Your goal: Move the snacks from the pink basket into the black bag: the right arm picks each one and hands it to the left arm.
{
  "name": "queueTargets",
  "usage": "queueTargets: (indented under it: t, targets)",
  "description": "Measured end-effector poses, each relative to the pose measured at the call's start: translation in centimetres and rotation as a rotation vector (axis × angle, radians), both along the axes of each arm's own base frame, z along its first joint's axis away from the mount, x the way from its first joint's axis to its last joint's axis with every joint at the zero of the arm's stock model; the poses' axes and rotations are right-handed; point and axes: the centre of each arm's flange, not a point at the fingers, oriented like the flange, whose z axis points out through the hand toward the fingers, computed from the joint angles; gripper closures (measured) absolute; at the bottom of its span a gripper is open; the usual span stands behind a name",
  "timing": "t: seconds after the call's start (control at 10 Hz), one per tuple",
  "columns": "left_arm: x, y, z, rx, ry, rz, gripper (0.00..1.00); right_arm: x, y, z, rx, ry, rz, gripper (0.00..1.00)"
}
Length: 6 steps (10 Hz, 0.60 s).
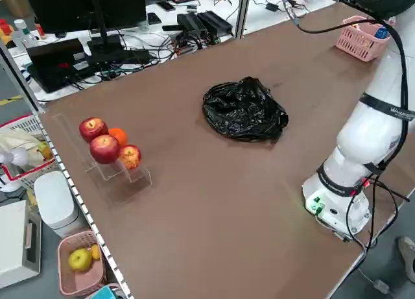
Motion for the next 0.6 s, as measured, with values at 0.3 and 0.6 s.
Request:
queueTargets:
  t: [0.3, 0.6]
  targets:
    - [0.0, 0.1, 0.1, 0.000, -0.002, 0.002, 0.00, -1.2, -1.3, -5.6, 0.025, 0.019, -0.032, 0.00]
    - [0.0, -0.3, 0.1, -0.001, -0.002, -0.005, 0.00, -1.5, -1.8, -9.0, 0.037, -0.007, -0.051, 0.00]
